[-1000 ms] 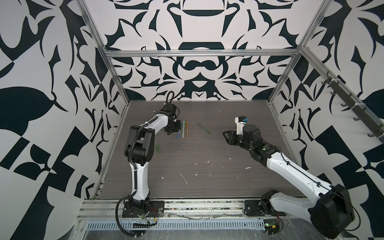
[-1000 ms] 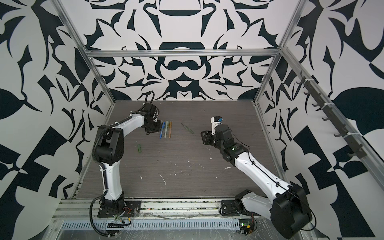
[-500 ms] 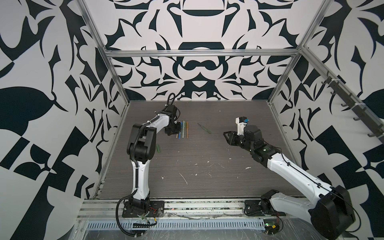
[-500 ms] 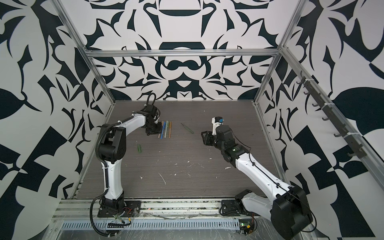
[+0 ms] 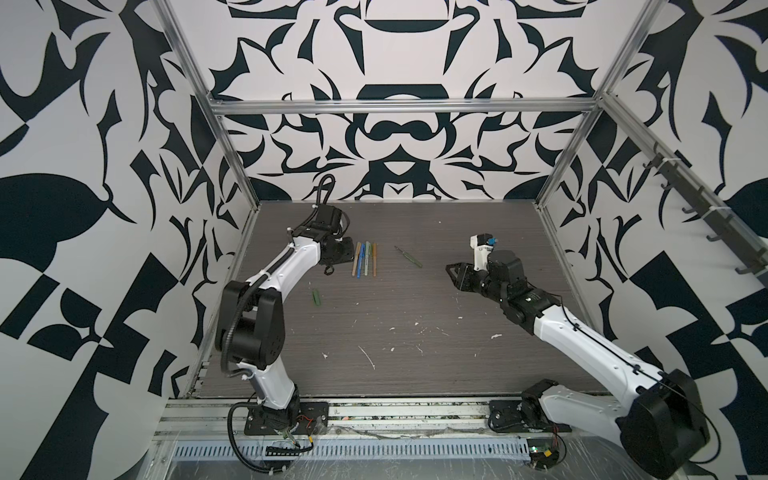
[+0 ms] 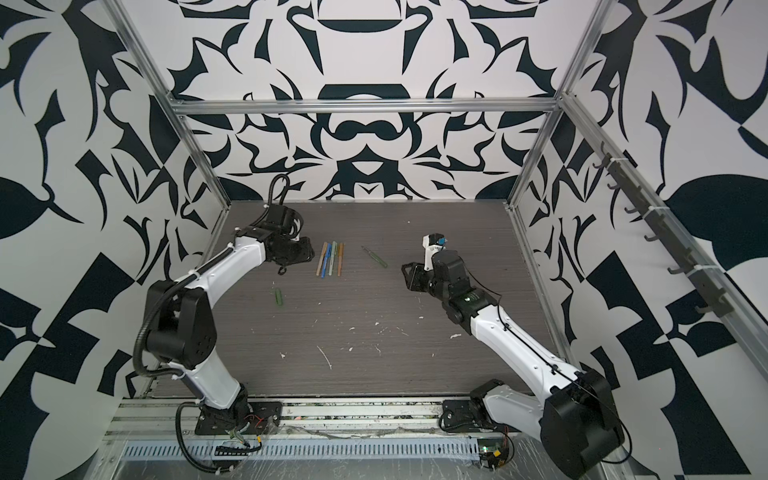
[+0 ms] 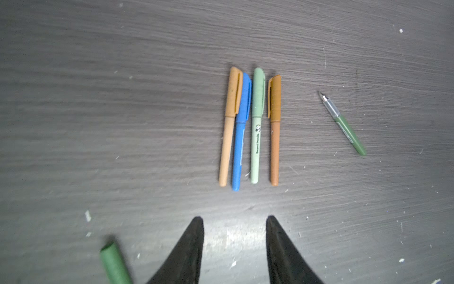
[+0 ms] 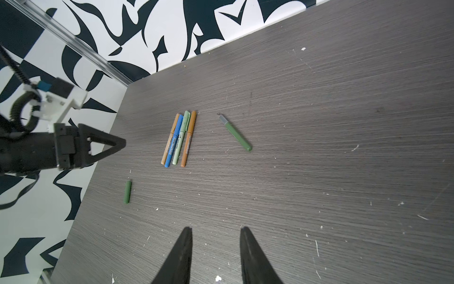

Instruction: Insert the pens into the pen caps

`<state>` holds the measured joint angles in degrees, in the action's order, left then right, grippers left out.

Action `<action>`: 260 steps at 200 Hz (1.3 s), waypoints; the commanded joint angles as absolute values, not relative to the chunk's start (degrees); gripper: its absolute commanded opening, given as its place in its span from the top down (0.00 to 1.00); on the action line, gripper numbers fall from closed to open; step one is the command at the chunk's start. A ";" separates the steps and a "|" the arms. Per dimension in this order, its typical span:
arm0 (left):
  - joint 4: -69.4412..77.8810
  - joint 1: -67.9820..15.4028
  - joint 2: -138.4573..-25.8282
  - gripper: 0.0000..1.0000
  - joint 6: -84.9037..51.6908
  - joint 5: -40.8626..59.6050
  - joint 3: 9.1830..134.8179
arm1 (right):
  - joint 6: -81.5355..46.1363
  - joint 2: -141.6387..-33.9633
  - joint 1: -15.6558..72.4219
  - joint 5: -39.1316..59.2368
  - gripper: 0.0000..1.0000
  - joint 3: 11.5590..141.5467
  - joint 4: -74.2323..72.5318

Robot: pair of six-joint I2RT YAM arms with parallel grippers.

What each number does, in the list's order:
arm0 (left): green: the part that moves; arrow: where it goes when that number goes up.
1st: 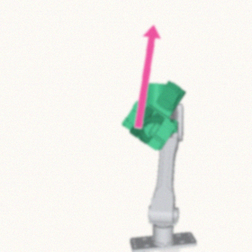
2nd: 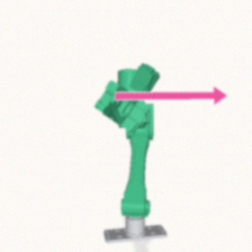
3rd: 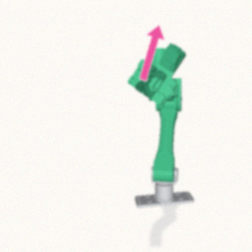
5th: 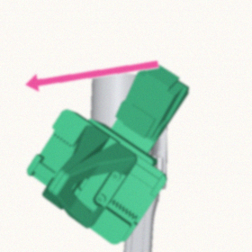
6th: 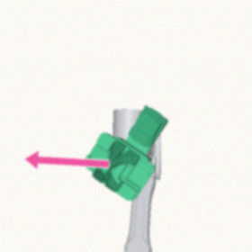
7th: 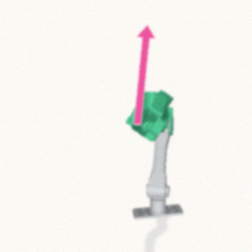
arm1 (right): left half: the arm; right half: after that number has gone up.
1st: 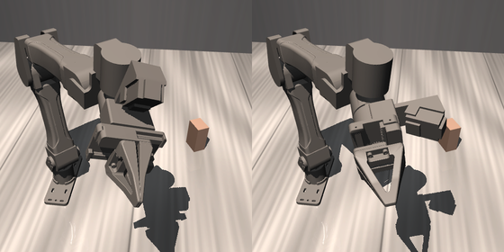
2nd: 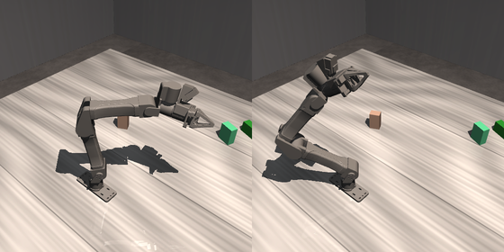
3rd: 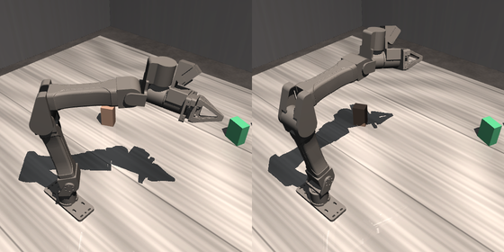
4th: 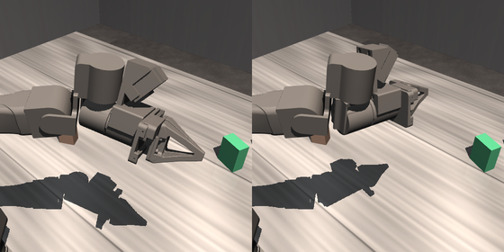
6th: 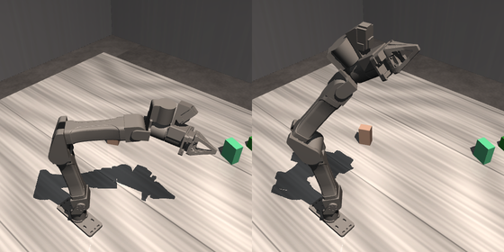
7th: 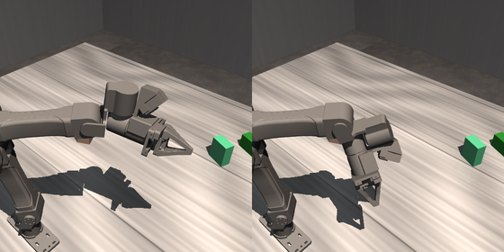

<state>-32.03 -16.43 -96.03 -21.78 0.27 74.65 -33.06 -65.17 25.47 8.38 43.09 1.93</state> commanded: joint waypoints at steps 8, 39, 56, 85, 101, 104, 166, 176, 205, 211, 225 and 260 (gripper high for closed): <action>-31.48 -15.57 -88.32 0.55 -28.19 -6.66 64.64 | -33.86 -66.31 25.22 10.01 0.65 43.59 -1.74; -31.43 -13.94 -81.42 0.54 -31.20 -9.21 56.12 | -34.19 -68.29 25.22 11.53 0.67 43.77 -2.94; -30.21 -13.89 -78.66 0.54 -32.02 -6.66 52.86 | -33.51 -70.59 25.22 12.28 0.68 44.84 -3.01; -30.00 -13.92 -74.77 0.51 -32.78 -5.12 49.66 | -27.90 -80.88 25.22 14.74 0.67 55.49 7.26; -31.31 -13.76 -73.71 0.49 -33.33 -7.51 48.59 | -25.41 -85.72 25.55 15.03 0.66 59.79 9.60; -31.56 -13.75 -73.61 0.48 -33.40 -7.81 48.40 | -24.76 -86.51 25.70 14.82 0.66 60.94 10.45; -30.37 -12.80 -75.02 0.45 -34.54 -9.46 46.85 | -16.39 -101.51 28.08 12.56 0.63 79.60 23.53; -29.92 -12.25 -76.13 0.46 -34.55 -10.37 46.82 | -16.36 -101.53 28.60 13.14 0.63 79.72 23.31; -28.65 -9.98 -81.86 0.49 -34.99 -11.73 47.73 | -16.79 -100.56 29.15 13.52 0.63 78.62 22.85; -28.53 -9.67 -83.20 0.49 -35.23 -11.39 48.23 | -16.96 -100.24 29.18 13.74 0.63 78.29 22.85; -27.83 -9.61 -86.10 0.51 -35.01 -11.12 49.49 | -17.09 -99.15 29.20 13.97 0.64 77.36 22.51; -25.62 -9.49 -91.22 0.52 -33.01 -9.25 51.43 | -17.55 -96.15 29.27 14.39 0.64 74.71 21.34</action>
<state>-27.18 -9.69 -88.73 -33.95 -10.00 48.36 -17.80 -100.27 29.12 13.47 76.01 22.50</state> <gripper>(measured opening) 0.487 0.361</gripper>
